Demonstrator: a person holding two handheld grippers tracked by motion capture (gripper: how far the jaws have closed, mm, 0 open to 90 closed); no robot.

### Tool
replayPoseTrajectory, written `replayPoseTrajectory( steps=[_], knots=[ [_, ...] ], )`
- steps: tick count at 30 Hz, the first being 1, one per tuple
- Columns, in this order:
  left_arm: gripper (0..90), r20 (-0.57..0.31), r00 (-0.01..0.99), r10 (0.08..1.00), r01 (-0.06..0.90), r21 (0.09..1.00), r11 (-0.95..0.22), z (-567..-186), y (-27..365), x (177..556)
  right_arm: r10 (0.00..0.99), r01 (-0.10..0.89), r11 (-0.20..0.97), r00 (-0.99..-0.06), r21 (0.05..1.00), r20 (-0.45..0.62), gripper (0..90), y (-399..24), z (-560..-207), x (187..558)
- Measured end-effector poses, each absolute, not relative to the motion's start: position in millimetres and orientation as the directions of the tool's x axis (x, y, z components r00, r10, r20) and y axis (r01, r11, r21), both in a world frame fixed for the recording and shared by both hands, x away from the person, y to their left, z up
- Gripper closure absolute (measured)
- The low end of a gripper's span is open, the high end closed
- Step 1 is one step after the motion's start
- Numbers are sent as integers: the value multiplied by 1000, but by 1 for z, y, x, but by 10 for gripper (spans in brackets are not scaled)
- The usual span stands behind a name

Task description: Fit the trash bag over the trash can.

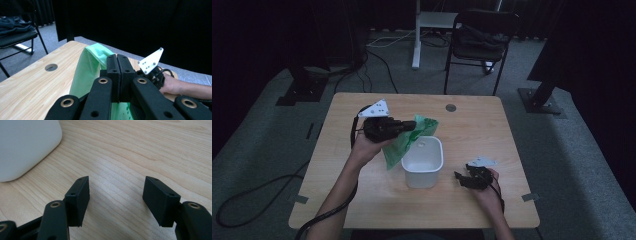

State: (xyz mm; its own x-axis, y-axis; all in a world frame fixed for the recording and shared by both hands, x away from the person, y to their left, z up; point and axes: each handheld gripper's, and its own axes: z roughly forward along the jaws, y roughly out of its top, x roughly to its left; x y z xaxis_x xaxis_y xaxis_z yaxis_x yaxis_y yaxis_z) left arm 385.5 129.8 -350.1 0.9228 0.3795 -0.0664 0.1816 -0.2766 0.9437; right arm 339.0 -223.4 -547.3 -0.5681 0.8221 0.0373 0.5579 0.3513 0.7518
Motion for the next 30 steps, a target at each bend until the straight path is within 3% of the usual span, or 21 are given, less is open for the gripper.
replayPoseTrajectory(
  steps=[30],
  knots=[
    [899, -77, 964, 256, 151, 947, -282, -341, 75, 386, 821, 554, 357, -570, 752, 30, 377, -223, -547, 339]
  ],
)
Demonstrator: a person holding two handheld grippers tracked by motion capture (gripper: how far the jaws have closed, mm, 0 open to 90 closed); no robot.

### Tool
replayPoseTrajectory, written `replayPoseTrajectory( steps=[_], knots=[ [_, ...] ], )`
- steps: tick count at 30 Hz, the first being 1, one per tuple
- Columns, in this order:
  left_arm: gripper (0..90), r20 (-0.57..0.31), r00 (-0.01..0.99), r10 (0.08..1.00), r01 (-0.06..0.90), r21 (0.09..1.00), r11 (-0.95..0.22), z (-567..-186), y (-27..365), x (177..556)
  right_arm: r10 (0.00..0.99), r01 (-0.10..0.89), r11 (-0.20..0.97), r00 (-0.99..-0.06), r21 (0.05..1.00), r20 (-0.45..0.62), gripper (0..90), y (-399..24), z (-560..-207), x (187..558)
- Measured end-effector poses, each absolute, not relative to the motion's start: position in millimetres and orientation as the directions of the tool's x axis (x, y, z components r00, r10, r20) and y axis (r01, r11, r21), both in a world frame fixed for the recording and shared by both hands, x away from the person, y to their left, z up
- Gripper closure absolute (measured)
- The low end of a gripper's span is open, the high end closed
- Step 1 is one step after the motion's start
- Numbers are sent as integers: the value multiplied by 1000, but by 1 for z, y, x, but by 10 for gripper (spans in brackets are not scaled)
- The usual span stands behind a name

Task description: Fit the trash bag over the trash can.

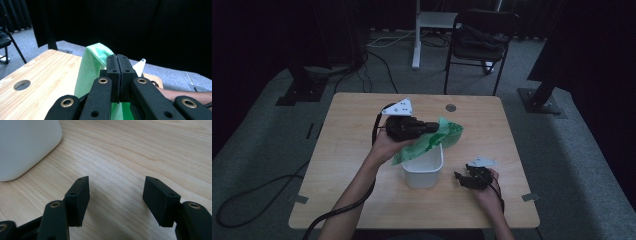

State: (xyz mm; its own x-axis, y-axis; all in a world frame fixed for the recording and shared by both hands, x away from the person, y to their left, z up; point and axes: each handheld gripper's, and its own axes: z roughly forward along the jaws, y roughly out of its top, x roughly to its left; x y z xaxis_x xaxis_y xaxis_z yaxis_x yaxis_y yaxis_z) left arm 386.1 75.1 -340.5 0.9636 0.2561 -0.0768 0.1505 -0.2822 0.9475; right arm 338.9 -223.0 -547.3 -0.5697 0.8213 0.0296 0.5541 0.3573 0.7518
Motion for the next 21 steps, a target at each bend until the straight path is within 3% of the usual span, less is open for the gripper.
replayPoseTrajectory(
  steps=[21],
  knots=[
    [897, -77, 977, 198, 133, 948, -288, -333, 46, 382, 821, 554, 358, -570, 752, 30, 377, -223, -547, 339]
  ],
)
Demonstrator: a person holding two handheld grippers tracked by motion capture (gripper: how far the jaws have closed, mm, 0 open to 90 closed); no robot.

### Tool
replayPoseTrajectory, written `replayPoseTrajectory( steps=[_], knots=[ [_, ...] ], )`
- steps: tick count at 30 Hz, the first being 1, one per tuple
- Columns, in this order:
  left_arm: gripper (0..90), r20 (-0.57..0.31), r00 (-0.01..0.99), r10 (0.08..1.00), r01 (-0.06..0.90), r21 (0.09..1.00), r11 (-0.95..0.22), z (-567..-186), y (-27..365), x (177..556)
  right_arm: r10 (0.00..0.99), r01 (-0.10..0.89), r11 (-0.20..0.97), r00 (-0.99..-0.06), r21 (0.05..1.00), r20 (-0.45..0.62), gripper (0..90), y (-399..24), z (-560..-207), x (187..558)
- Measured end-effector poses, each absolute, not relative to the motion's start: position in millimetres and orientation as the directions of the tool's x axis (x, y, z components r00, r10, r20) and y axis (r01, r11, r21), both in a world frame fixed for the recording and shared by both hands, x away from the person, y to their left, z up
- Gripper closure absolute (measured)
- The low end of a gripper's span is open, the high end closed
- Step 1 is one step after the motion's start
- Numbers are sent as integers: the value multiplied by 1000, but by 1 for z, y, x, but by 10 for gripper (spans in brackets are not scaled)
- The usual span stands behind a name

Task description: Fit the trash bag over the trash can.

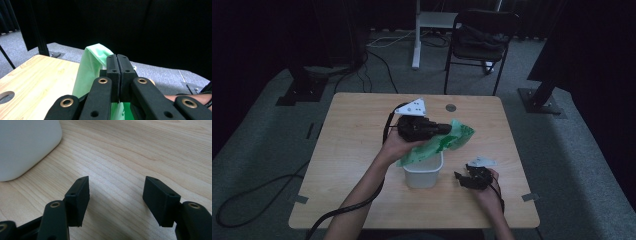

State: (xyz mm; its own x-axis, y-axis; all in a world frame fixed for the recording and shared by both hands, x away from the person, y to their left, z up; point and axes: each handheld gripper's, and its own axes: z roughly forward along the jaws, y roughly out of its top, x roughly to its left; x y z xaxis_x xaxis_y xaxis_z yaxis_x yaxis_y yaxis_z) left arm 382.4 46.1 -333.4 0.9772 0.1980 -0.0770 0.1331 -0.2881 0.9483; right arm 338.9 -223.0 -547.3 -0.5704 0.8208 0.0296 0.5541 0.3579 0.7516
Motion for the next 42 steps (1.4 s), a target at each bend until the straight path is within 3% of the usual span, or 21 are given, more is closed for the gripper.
replayPoseTrajectory(
  steps=[21, 42],
  knots=[
    [894, -88, 976, 200, 145, 946, -291, -340, 46, 384, 819, 551, 364, -573, 751, 23, 377, -223, -547, 339],
    [888, -115, 967, 227, 195, 908, -371, -379, 74, 377, 819, 554, 360, -573, 751, 30, 377, -223, -547, 338]
  ],
)
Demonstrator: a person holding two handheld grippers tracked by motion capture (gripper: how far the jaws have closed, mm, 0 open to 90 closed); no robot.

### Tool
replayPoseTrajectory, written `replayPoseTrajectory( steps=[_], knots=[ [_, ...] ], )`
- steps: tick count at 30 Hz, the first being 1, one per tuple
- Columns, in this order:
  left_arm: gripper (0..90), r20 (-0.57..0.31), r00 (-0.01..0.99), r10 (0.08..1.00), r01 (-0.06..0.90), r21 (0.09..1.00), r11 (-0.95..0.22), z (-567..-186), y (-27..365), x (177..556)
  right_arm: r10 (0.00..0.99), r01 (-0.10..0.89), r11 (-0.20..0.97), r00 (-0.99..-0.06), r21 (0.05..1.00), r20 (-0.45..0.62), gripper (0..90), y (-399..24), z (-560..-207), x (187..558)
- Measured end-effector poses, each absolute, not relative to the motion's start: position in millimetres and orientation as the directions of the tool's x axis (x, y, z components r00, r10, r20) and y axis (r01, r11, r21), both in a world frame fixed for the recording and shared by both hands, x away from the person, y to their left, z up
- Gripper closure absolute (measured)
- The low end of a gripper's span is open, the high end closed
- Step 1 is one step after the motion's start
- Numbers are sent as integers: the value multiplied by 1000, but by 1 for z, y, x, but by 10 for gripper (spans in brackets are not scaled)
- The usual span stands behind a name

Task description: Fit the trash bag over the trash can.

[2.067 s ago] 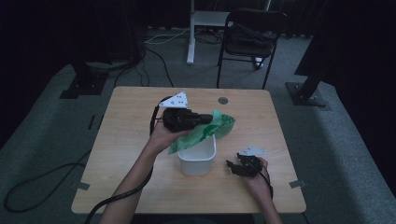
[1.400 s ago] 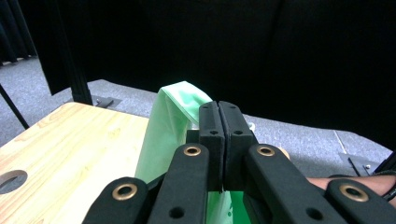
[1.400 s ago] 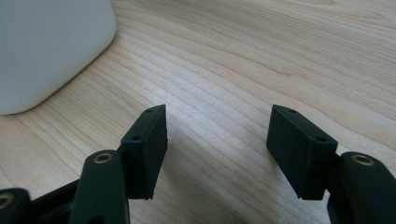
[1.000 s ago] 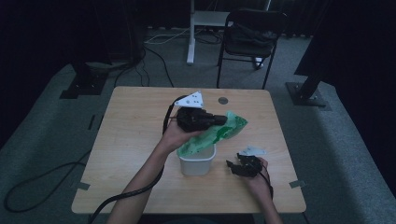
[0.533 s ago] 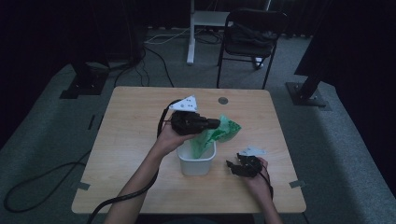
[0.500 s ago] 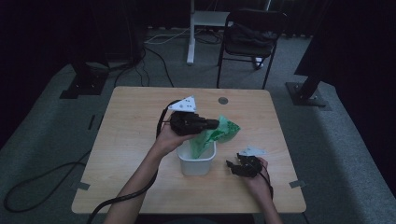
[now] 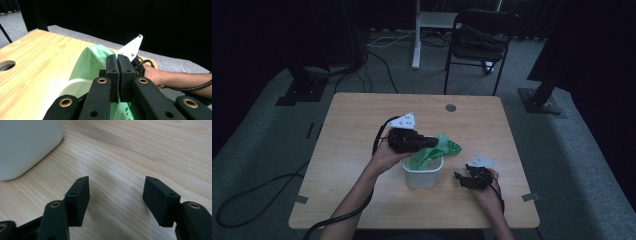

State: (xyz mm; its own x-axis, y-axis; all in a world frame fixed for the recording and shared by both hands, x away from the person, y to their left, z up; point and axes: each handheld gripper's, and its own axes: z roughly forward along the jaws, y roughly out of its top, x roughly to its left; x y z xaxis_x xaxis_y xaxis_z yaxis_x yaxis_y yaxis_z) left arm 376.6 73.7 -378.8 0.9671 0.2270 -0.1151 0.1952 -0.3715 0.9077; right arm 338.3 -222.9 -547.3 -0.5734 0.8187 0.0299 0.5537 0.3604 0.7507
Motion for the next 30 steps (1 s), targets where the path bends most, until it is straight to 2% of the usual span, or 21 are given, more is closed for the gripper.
replayPoseTrajectory(
  steps=[6, 8, 9, 13, 17, 24, 30],
  knots=[
    [849, -122, 965, 234, 209, 894, -397, -391, 80, 373, 819, 556, 352, -572, 753, 39, 377, -224, -547, 339],
    [789, -128, 959, 253, 223, 892, -394, -395, 83, 372, 820, 558, 350, -571, 752, 42, 378, -225, -547, 339],
    [726, -128, 957, 262, 227, 891, -393, -396, 84, 372, 822, 559, 350, -568, 752, 39, 378, -226, -547, 339],
    [648, -128, 947, 295, 239, 894, -378, -402, 94, 371, 832, 570, 349, -554, 744, 35, 379, -231, -546, 339],
    [615, -132, 929, 346, 258, 900, -351, -407, 109, 368, 850, 588, 334, -526, 737, 35, 385, -241, -544, 339],
    [584, -141, 898, 416, 274, 920, -279, -414, 138, 357, 875, 571, 264, -480, 777, 55, 387, -258, -528, 338],
    [568, -149, 868, 473, 286, 930, -231, -420, 160, 349, 871, 557, 239, -485, 796, 78, 405, -255, -520, 340]
  ],
)
